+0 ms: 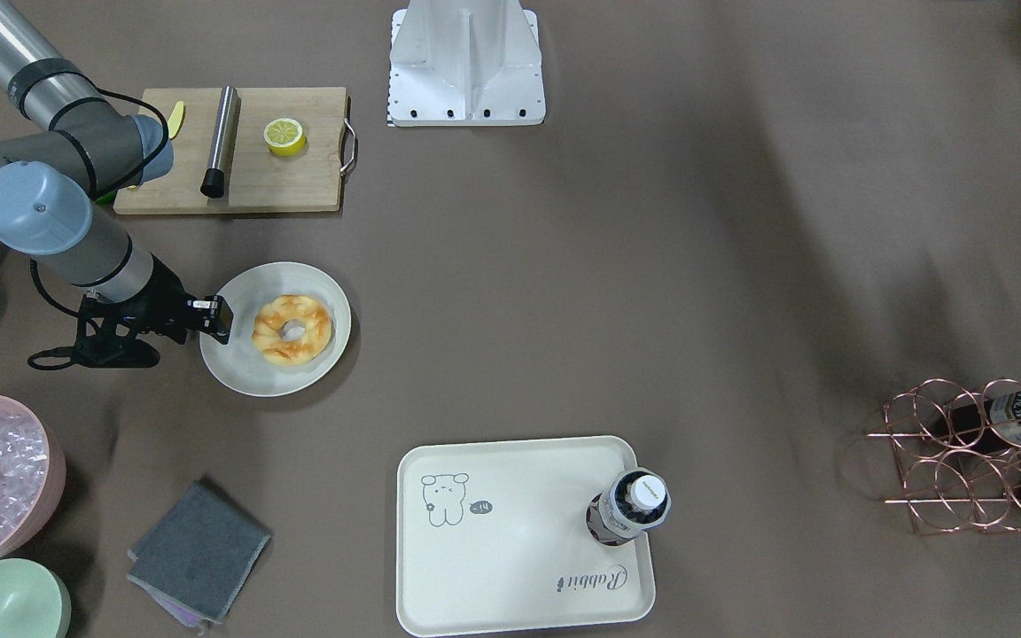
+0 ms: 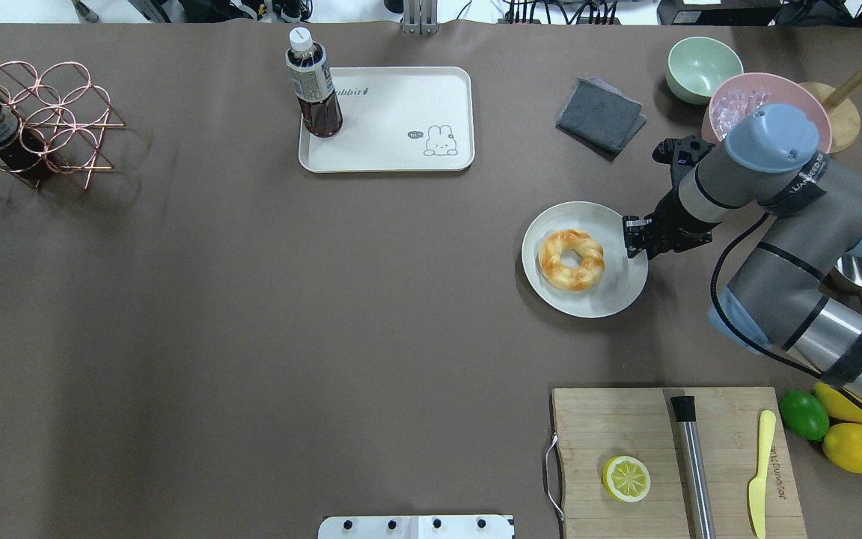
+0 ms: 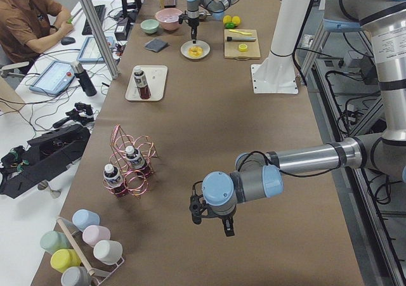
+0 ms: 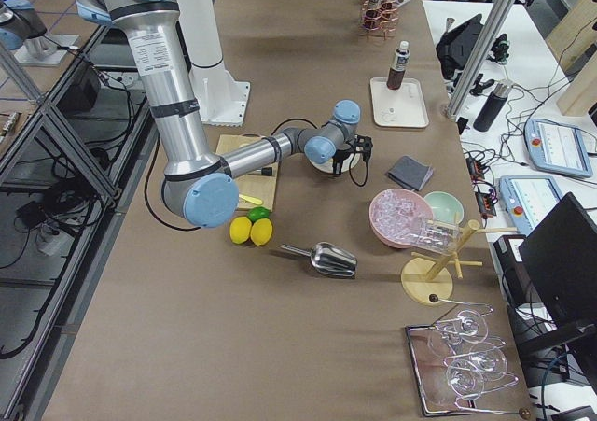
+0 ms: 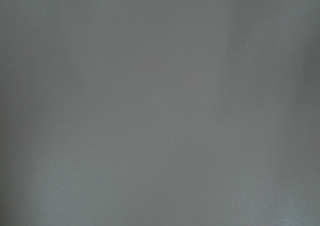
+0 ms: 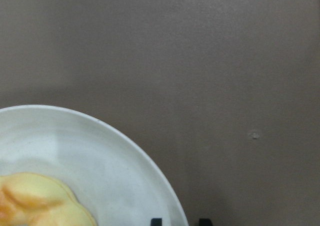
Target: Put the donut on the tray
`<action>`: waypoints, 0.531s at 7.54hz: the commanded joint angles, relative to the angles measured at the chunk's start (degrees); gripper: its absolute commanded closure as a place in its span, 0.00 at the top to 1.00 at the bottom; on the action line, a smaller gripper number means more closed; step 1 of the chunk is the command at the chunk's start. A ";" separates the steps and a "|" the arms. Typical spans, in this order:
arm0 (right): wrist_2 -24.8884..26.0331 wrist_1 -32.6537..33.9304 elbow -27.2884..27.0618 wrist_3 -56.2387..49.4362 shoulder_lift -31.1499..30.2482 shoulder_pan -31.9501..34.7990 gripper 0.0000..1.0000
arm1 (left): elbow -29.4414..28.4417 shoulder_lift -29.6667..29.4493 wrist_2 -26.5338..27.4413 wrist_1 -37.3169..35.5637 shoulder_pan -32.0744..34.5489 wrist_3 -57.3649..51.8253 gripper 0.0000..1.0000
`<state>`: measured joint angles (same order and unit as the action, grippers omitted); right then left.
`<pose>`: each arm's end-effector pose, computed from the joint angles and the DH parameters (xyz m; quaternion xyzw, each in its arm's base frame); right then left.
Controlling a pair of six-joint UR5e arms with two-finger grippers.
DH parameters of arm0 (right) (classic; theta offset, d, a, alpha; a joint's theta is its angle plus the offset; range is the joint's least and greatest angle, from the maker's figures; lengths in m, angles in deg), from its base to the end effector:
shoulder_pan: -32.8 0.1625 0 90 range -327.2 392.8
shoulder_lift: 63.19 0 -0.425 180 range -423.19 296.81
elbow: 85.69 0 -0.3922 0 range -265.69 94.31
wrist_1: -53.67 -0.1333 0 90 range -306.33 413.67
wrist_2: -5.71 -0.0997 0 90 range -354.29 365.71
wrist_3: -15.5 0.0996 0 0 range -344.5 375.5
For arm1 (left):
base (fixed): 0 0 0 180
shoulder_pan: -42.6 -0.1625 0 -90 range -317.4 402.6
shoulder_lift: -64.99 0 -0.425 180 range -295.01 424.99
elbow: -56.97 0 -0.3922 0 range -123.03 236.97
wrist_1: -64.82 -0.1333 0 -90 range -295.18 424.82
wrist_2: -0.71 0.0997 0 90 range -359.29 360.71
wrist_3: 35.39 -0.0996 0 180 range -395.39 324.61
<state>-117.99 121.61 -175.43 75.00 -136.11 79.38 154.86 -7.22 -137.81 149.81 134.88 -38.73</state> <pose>-0.3763 -0.5111 0.4572 -0.0153 -0.4195 0.0307 0.9071 -0.0720 -0.3333 0.7240 -0.0982 0.4127 -0.0449 0.9044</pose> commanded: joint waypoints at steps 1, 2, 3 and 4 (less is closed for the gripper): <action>-0.05 0.00 0.18 0.09 0.06 -0.17 0.00 | -0.15 0.05 0.01 0.09 0.00 0.00 0.98; -0.48 0.00 -0.17 0.09 0.15 -0.17 0.00 | -0.07 -0.04 0.09 0.00 0.00 0.00 0.98; -0.75 0.00 -0.26 0.09 0.41 0.35 0.00 | 0.11 0.05 0.10 0.09 0.00 0.00 0.98; -1.71 0.00 -0.52 0.18 0.50 1.57 0.00 | 0.37 0.05 0.10 0.09 0.09 0.00 0.98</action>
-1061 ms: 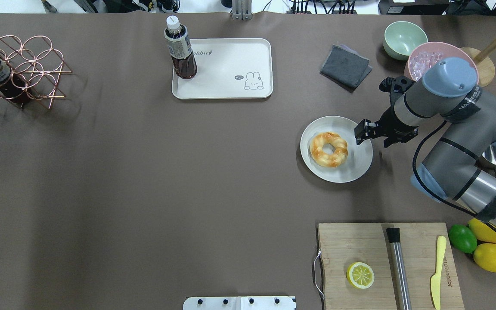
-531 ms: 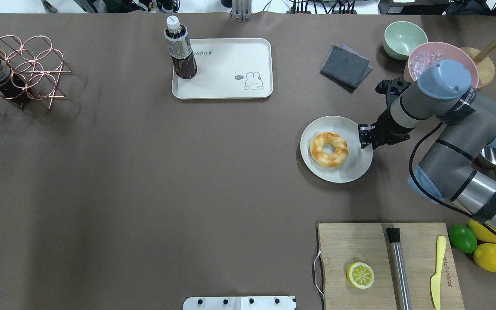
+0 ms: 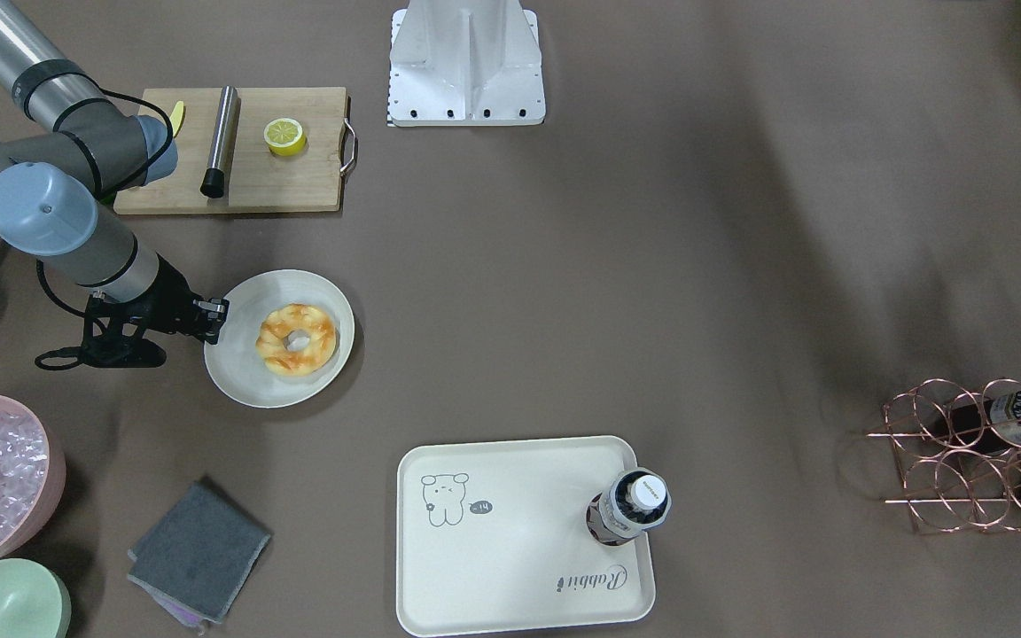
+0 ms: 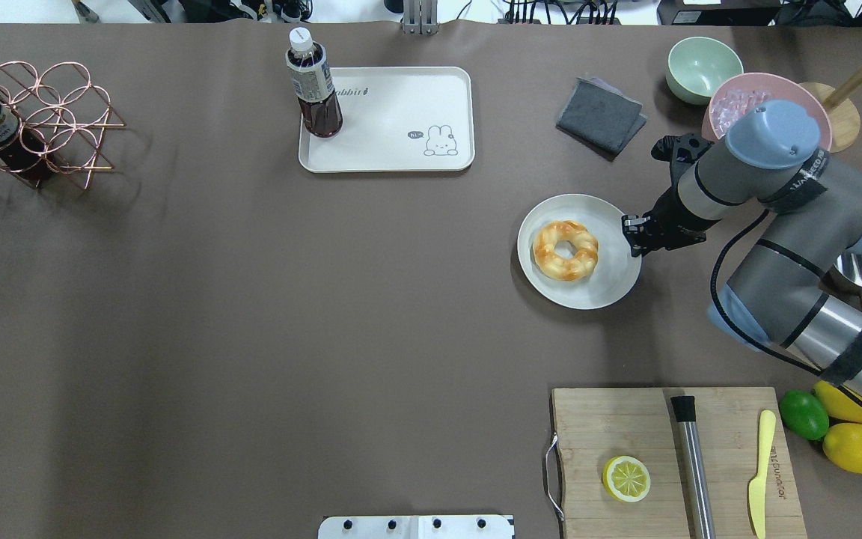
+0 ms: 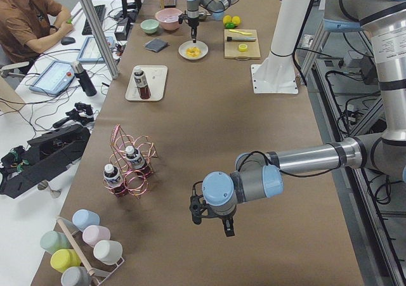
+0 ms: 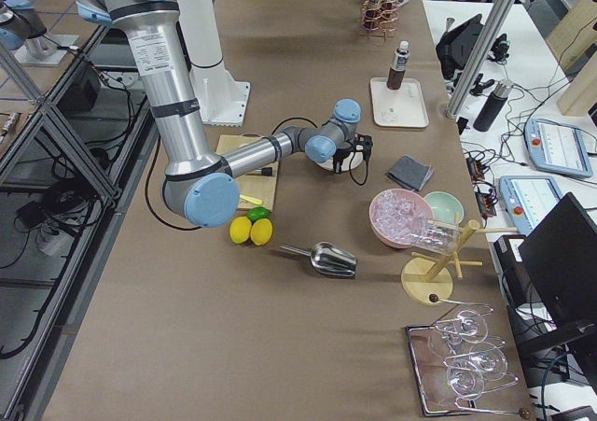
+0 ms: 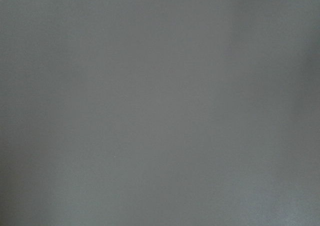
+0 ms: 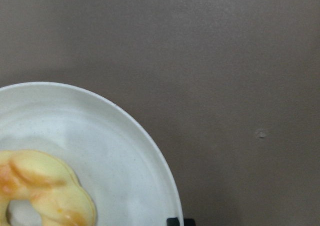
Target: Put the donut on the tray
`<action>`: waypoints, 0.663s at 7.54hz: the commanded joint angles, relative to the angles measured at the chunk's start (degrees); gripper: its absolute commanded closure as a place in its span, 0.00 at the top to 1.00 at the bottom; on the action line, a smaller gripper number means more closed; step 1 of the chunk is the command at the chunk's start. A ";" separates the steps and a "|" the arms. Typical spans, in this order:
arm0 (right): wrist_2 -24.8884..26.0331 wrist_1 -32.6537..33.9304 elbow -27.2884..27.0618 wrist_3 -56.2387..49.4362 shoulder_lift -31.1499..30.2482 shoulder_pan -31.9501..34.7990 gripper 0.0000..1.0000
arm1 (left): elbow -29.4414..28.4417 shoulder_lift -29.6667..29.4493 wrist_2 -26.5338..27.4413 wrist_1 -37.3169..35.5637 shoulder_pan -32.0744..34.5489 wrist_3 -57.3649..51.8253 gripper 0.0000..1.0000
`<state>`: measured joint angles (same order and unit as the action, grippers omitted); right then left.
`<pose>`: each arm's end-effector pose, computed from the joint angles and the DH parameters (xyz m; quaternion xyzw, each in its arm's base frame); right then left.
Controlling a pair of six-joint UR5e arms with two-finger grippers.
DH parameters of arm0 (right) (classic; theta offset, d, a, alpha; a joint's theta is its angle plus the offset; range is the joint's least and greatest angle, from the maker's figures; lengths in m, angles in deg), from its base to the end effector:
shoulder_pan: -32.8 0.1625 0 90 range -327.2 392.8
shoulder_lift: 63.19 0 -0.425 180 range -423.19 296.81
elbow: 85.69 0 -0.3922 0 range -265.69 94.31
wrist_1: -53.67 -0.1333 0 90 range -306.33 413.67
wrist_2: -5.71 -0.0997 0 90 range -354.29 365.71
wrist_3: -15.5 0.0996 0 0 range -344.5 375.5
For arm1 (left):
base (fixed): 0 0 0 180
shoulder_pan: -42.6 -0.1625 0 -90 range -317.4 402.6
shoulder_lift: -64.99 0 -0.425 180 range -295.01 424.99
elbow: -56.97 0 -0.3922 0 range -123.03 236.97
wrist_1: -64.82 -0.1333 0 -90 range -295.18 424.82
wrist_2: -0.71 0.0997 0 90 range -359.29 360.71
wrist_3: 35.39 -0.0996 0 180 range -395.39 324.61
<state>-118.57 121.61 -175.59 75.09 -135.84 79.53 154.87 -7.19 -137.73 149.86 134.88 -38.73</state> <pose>-0.3760 -0.5121 0.4524 -0.0166 -0.4243 0.0296 0.9049 -0.0721 -0.3331 0.7241 -0.0980 0.4121 -0.0448 0.9048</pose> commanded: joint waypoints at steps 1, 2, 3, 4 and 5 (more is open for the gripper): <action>-4.01 0.00 -0.36 0.09 0.66 3.61 0.00 | 0.35 -0.06 0.02 0.04 0.00 0.00 0.98; -5.78 -0.35 -0.28 2.09 1.71 5.20 0.00 | 0.44 -0.06 0.02 0.04 0.00 0.00 0.98; -5.80 -0.27 0.33 8.64 5.20 5.39 0.00 | 0.53 -0.06 0.02 0.04 0.00 0.00 0.98; -5.36 -0.35 1.91 17.14 9.59 5.31 0.00 | 0.53 -0.06 0.02 0.04 0.00 0.00 0.98; -4.31 -4.88 6.88 24.54 14.24 5.04 0.00 | 0.62 -0.06 0.02 0.04 0.00 0.00 0.98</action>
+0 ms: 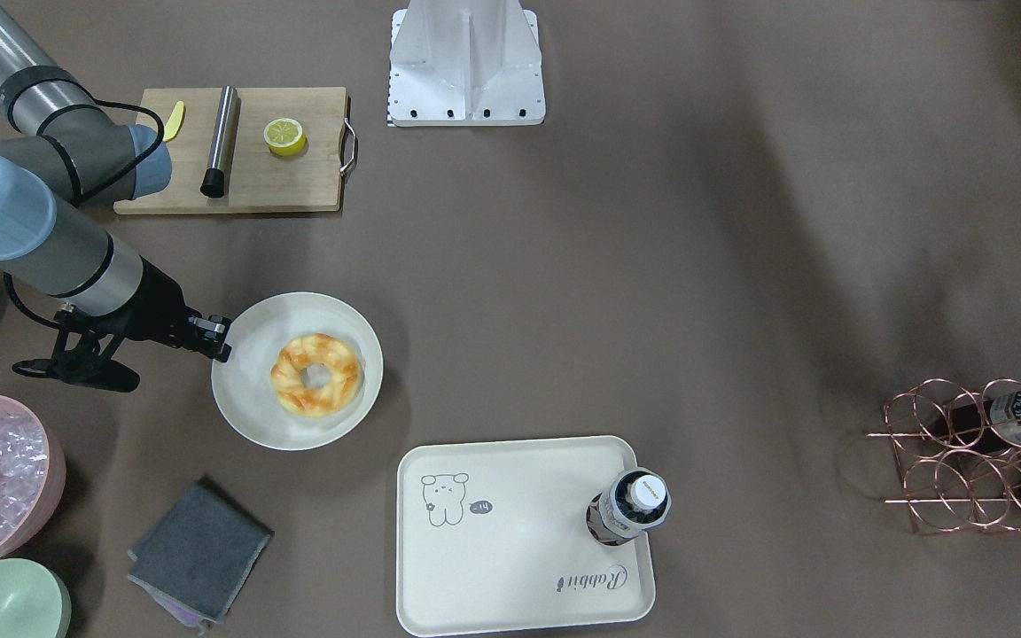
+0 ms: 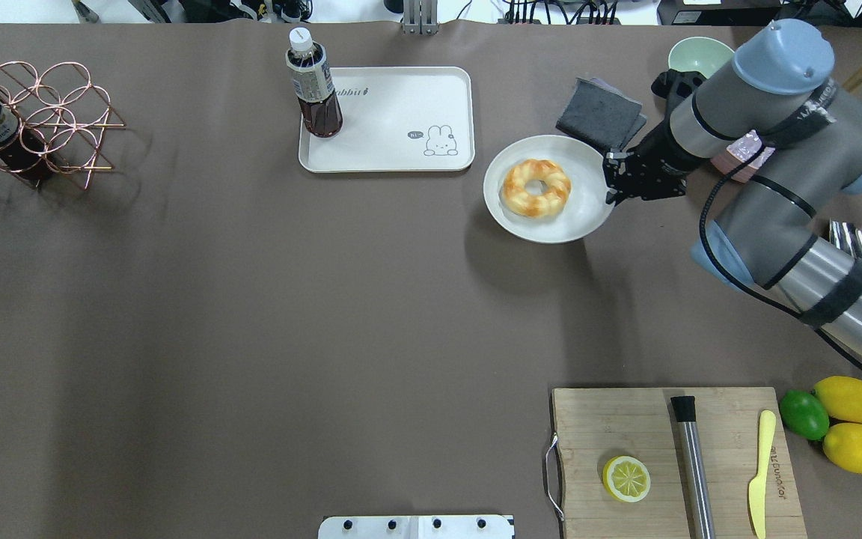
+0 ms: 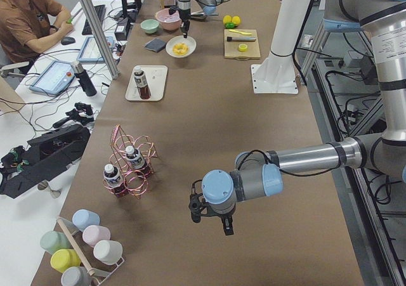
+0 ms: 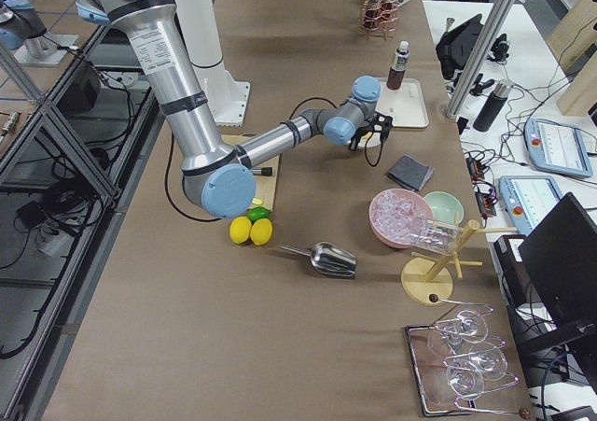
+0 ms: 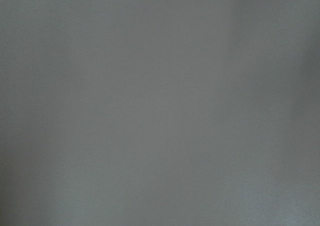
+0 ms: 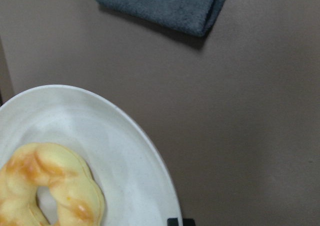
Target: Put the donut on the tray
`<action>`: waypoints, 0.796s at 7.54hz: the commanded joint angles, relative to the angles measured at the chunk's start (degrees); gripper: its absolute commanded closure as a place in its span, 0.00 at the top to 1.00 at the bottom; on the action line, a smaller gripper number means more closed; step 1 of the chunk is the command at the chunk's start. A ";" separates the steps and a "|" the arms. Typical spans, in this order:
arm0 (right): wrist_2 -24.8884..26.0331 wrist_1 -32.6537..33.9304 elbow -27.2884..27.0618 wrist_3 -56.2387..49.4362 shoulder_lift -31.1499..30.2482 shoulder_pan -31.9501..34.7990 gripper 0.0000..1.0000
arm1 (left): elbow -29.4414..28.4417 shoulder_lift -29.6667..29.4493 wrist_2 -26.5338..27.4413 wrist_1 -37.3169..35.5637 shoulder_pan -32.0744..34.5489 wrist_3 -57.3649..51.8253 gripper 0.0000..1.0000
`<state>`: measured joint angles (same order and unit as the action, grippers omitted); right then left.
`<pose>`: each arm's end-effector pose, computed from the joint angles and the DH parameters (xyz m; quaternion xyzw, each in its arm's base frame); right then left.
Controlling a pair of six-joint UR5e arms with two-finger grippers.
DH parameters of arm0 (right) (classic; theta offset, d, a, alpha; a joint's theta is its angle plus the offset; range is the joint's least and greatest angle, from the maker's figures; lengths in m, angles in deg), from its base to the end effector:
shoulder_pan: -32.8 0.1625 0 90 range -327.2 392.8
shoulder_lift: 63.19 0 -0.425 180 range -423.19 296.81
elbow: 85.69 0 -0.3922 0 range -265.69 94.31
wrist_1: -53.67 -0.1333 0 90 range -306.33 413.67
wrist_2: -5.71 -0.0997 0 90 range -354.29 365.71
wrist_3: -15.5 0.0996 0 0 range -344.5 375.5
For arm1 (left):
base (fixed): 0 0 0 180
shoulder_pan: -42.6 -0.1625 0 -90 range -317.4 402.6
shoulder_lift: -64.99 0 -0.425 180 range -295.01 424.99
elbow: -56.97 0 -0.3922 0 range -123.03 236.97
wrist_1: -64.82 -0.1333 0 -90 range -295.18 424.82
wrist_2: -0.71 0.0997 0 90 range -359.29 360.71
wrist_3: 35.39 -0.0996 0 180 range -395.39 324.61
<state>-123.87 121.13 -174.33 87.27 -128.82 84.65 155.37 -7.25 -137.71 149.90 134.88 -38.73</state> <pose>-0.3534 -0.5629 0.3789 -0.0465 -0.4775 0.1254 0.8684 -0.0722 -0.3350 0.7197 -0.0933 0.4120 -0.0426 0.9054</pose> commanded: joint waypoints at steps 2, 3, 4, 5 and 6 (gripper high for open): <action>8.34 -15.84 17.32 27.49 14.88 -3.49 0.00 | 0.29 0.00 0.00 0.00 0.08 0.00 0.98; 10.64 -15.87 19.89 31.64 18.57 -5.07 0.00 | 0.21 0.09 0.00 0.00 0.08 0.00 0.98; 14.67 -15.70 22.35 36.64 22.35 -6.92 0.00 | 0.12 0.09 0.00 0.00 0.08 0.00 0.98; 17.93 -15.61 26.12 39.30 26.04 -8.24 0.00 | -0.06 0.09 0.00 -0.09 0.17 0.00 0.98; 19.62 -15.61 29.72 41.33 28.51 -8.78 0.00 | -0.23 0.09 0.09 -0.09 0.17 0.00 0.98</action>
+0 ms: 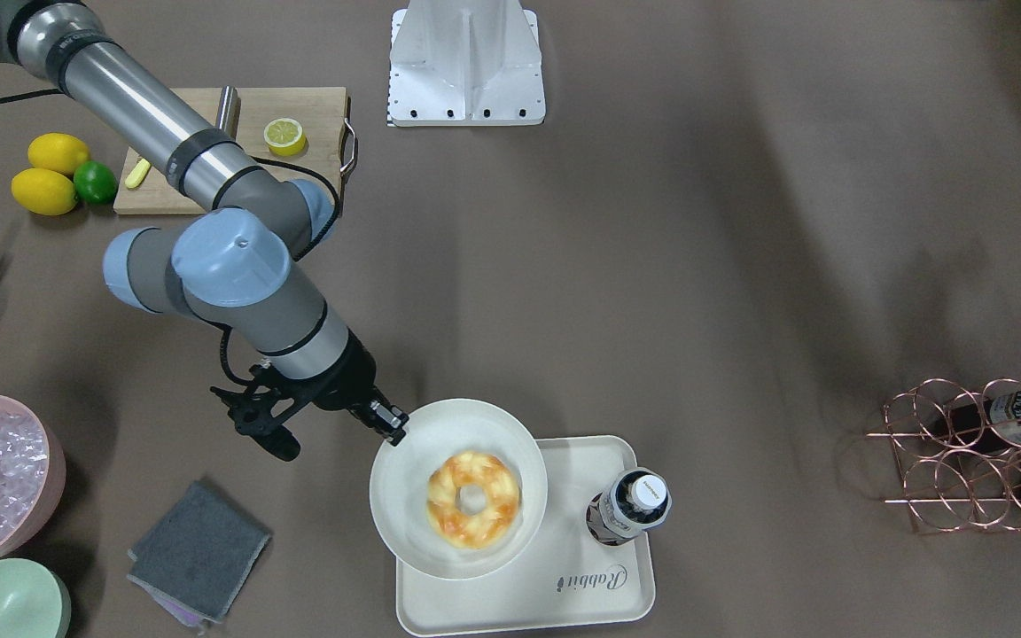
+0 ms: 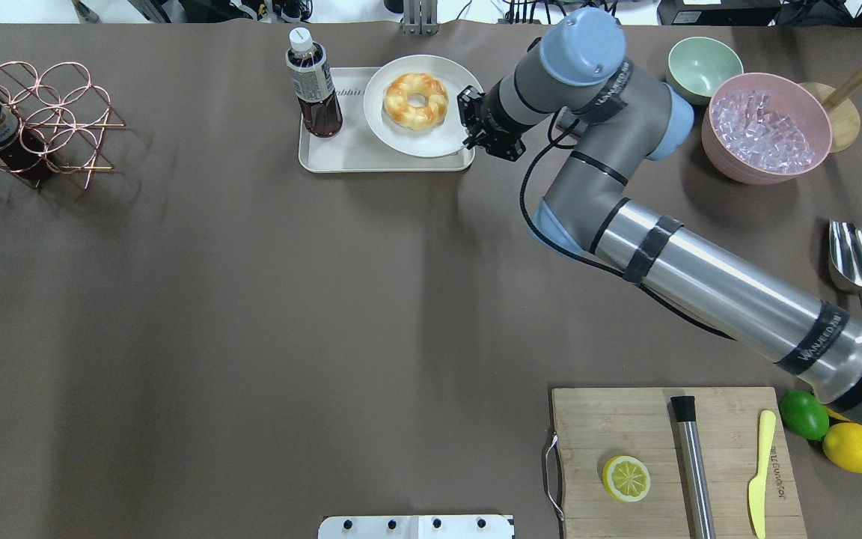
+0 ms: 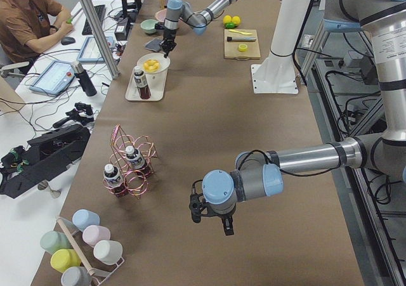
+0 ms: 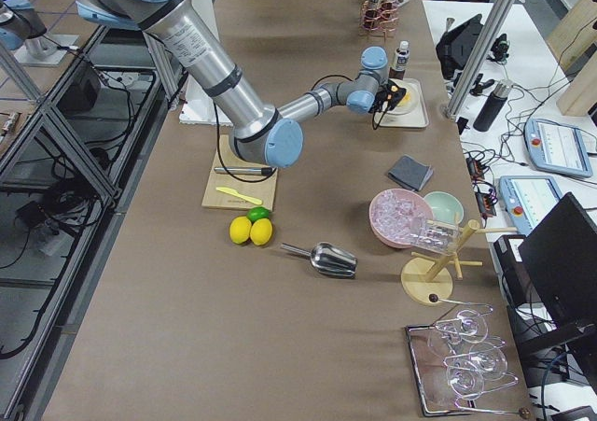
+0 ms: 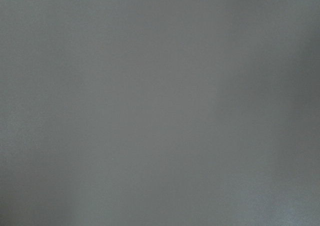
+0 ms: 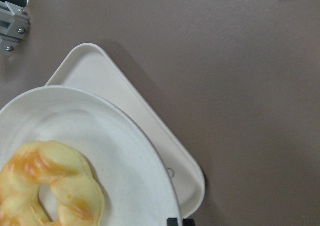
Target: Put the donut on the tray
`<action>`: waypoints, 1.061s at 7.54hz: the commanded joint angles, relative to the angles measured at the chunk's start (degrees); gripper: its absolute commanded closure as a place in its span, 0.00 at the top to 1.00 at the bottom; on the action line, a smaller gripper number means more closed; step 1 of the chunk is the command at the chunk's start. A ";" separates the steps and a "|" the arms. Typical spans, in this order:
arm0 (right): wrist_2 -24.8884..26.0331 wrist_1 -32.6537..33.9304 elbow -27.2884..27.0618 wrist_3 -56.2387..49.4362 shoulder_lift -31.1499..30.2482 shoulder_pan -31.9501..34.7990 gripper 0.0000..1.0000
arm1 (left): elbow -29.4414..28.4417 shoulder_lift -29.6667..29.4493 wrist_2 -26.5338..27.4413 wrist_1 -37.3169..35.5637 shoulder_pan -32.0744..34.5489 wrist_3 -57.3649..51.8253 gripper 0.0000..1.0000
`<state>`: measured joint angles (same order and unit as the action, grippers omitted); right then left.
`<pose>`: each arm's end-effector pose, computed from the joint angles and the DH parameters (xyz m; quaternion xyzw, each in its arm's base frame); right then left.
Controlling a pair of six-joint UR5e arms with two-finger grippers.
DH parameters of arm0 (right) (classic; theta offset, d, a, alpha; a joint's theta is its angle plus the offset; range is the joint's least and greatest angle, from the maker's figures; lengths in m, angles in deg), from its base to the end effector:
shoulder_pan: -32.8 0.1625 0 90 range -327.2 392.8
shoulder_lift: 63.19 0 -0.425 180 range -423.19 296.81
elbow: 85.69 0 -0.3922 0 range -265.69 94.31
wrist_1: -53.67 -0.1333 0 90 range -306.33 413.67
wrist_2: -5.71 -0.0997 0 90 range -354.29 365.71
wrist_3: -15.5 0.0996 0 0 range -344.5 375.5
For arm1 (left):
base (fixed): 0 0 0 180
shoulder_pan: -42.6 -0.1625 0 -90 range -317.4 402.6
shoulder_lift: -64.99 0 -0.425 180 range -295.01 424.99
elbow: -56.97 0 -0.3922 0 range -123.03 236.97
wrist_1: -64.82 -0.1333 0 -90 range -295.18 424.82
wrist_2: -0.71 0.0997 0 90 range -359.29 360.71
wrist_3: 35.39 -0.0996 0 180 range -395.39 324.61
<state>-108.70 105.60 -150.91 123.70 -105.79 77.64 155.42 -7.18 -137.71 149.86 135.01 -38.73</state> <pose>-0.5043 -0.6314 0.2568 -0.0638 -0.5225 0.3499 0.7749 -0.0729 -0.3343 0.7197 -0.0933 0.4121 -0.0438 0.9053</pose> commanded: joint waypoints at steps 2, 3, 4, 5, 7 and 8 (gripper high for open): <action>6.21 0.27 11.67 7.18 9.27 -1.95 0.00 | -0.10 0.01 0.08 -0.05 0.22 0.00 0.98; 7.01 0.53 13.96 7.46 10.86 -1.95 0.00 | 0.07 0.01 0.00 -0.05 0.31 0.00 0.98; 7.62 0.62 14.76 7.47 10.88 -2.99 0.00 | 0.33 0.01 0.08 -0.05 0.22 0.00 0.98; 8.67 0.97 15.73 7.47 10.88 -4.31 0.00 | 0.42 0.01 0.00 -0.05 0.31 0.00 0.98; 8.68 1.50 15.83 7.47 10.88 -4.76 0.00 | 0.60 0.01 0.08 0.04 0.31 0.00 0.98; 8.60 1.68 15.83 6.94 10.88 -4.50 0.00 | 0.60 0.01 0.08 -0.05 0.31 0.00 0.98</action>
<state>-100.14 106.91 -135.26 131.14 -94.95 73.15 155.94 -7.17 -137.64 149.85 135.31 -38.73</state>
